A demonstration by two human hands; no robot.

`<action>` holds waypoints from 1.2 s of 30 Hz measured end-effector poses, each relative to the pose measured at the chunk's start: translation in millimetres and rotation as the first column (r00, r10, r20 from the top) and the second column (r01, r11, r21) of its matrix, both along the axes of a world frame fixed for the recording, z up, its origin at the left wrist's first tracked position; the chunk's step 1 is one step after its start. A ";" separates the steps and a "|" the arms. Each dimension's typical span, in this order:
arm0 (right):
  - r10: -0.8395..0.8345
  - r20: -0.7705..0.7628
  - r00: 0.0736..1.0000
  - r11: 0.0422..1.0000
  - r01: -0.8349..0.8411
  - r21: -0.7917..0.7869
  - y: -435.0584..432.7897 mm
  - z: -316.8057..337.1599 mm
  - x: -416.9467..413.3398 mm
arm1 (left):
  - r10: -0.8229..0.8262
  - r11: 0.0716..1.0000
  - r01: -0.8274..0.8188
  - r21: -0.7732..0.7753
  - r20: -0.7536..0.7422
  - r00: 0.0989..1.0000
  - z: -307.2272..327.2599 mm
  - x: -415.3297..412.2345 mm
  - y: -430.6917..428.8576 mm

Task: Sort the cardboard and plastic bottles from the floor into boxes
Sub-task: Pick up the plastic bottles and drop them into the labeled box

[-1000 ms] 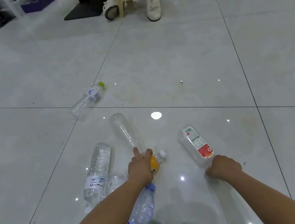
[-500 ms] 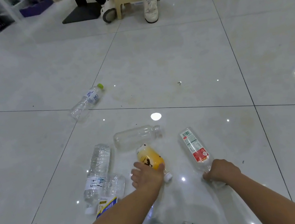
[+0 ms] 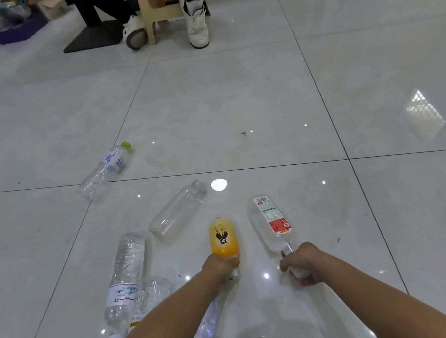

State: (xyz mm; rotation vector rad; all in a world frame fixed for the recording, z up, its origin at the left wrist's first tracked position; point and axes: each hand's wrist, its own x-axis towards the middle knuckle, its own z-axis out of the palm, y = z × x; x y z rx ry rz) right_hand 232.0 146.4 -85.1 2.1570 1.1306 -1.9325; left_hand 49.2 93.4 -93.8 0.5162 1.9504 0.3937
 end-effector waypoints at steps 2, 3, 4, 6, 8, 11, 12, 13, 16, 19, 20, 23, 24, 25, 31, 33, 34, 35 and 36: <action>-0.167 -0.081 0.983 0.985 0.164 -0.048 0.6 9.7 7.8 | -0.014 1.000 0.013 0.014 0.057 0.998 10.9 9.6 9.1; -0.233 -0.107 0.966 0.972 0.229 -0.053 1.1 16.8 14.4 | -0.007 1.000 0.007 0.001 0.099 0.995 19.7 17.0 15.6; -0.281 -0.123 0.952 0.960 0.277 -0.051 1.6 24.9 21.8 | -0.010 1.000 0.011 -0.008 0.118 0.993 29.3 25.2 22.4; -0.356 -0.138 0.924 0.934 0.356 -0.027 3.3 45.8 40.7 | -0.067 0.998 0.063 0.029 0.126 0.990 51.2 44.4 37.9; -0.452 -0.169 0.876 0.888 0.460 0.007 7.8 68.7 66.8 | -0.203 0.975 0.189 0.118 0.123 0.972 74.5 72.1 57.8; -0.599 -0.231 0.767 0.770 0.631 0.097 18.1 102.6 119.2 | -0.413 0.891 0.375 0.255 0.113 0.904 107.9 132.8 86.3; -0.647 -0.246 0.722 0.717 0.685 0.127 21.0 114.9 139.3 | -0.483 0.848 0.436 0.301 0.101 0.870 119.3 157.9 94.7; -0.695 -0.259 0.670 0.656 0.739 0.153 22.9 128.4 160.9 | -0.553 0.797 0.496 0.344 0.087 0.829 131.7 185.1 101.3; -0.812 -0.301 0.500 0.455 0.865 0.211 21.5 162.3 230.0 | -0.728 0.630 0.631 0.453 0.061 0.683 166.7 271.7 112.1; -0.874 -0.321 0.365 0.269 0.913 0.306 7.3 183.6 299.6 | -0.845 0.464 0.702 0.541 0.033 0.533 199.4 355.7 107.0; -0.895 -0.306 0.326 0.218 0.915 0.339 0.0 187.5 322.4 | -0.871 0.416 0.717 0.560 0.018 0.491 208.8 380.9 102.4; -0.950 -0.267 0.161 0.047 0.921 0.388 -27.0 196.0 376.6 | -0.925 0.292 0.768 0.570 -0.036 0.378 223.5 445.5 86.5; -0.961 -0.241 0.134 0.029 0.919 0.392 -34.7 193.4 391.4 | -0.935 0.260 0.788 0.558 -0.058 0.349 225.3 463.7 80.9; -0.966 -0.229 0.121 0.023 0.921 0.390 -43.3 191.1 403.2 | -0.939 0.237 0.807 0.541 -0.085 0.332 224.7 479.8 76.0; -0.923 -0.157 0.351 0.256 0.866 0.429 -70.5 182.1 426.7 | -0.899 0.067 0.937 0.342 -0.388 0.206 202.5 520.2 60.5; -0.917 -0.085 0.390 0.315 0.838 0.446 -72.7 178.3 423.8 | -0.857 0.000 0.966 0.258 -0.499 0.133 188.9 509.7 64.6; -0.908 -0.050 0.415 0.350 0.819 0.455 -69.4 172.6 424.3 | -0.837 -0.017 0.967 0.253 -0.533 0.125 183.4 502.3 68.1; -0.895 -0.020 0.445 0.386 0.797 0.465 -66.6 172.2 421.5 | -0.820 -0.028 0.965 0.261 -0.558 0.127 179.4 492.9 72.7; -0.891 0.000 0.454 0.398 0.783 0.478 -61.8 171.9 418.2 | -0.806 -0.031 0.964 0.266 -0.577 0.133 176.4 482.8 78.1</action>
